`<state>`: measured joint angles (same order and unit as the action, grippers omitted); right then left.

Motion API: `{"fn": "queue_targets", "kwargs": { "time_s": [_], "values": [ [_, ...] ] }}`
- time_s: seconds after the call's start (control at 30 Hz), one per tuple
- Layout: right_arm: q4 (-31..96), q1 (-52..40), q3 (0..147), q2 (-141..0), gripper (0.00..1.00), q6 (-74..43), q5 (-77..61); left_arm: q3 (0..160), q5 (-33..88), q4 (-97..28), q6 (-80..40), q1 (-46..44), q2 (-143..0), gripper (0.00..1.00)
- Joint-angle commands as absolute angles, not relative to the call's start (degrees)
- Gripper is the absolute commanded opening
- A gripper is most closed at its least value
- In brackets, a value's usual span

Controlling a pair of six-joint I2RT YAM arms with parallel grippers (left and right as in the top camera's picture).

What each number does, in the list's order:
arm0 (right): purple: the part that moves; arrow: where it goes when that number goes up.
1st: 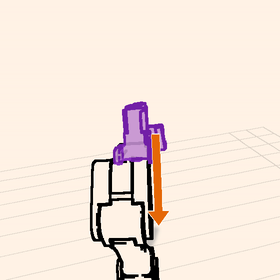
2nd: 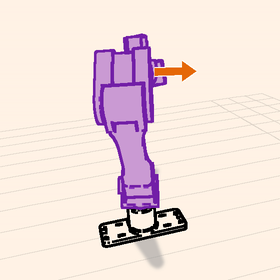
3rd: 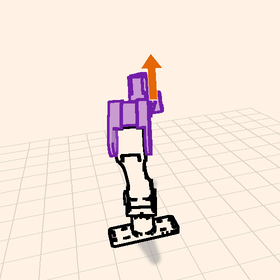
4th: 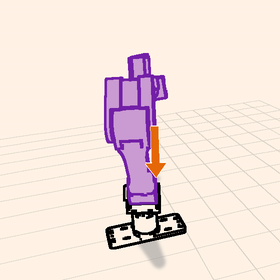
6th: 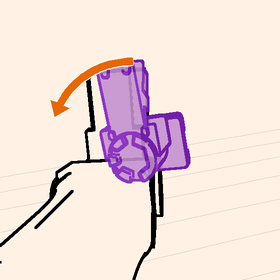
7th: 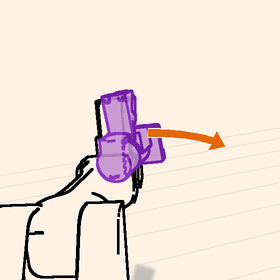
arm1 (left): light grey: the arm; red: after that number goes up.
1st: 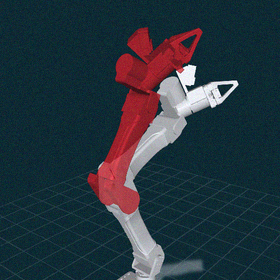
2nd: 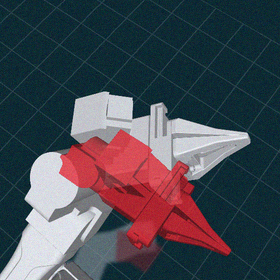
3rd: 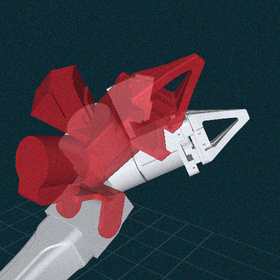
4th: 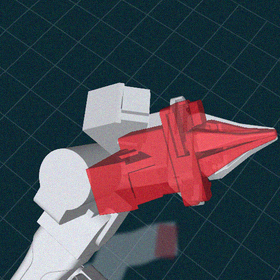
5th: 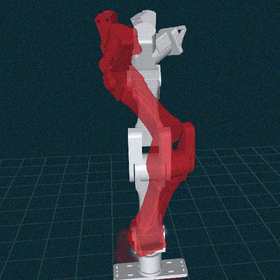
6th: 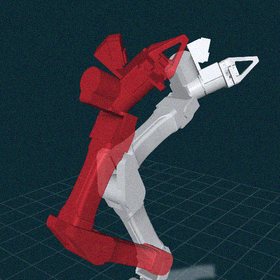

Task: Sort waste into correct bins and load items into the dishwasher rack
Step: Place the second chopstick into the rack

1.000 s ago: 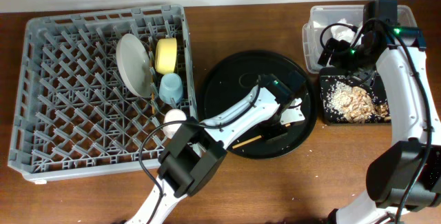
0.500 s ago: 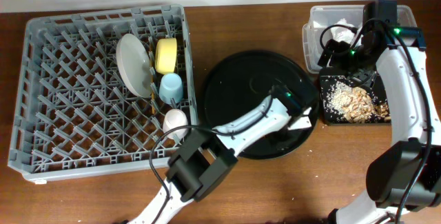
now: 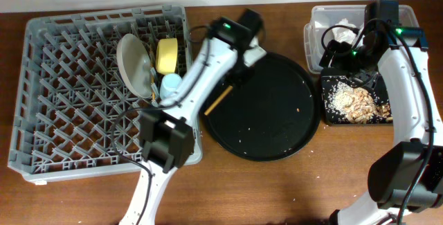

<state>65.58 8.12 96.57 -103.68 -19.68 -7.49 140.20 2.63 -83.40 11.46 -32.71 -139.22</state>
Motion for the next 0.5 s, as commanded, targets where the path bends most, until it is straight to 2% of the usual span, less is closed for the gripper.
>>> {"fn": "queue_targets", "kwargs": {
  "time_s": [0.0,0.17,0.27,0.3,0.47],
  "values": [
    [65.6,8.3,96.7,-103.4,0.99,-19.8,-6.8,148.3,5.2,-85.4,-1.2,-24.5,-139.4,0.01],
    [65.5,8.3,96.7,-103.4,0.99,-19.8,-6.8,168.7,3.5,-95.2,-3.0,-16.2,-139.4,0.01],
    [65.4,8.3,96.7,-103.4,0.98,-19.8,-6.8,167.4,-13.6,-96.7,-7.0,-10.2,-139.7,0.01],
    [65.4,8.3,96.7,-103.4,0.98,-19.8,-6.8,165.8,-15.9,-96.6,-8.4,-9.1,-139.8,0.01],
    [65.6,8.3,96.7,-103.4,0.98,-19.8,-6.8,157.2,-15.6,-90.2,-9.4,-6.9,-139.8,0.01]
  ]
}}
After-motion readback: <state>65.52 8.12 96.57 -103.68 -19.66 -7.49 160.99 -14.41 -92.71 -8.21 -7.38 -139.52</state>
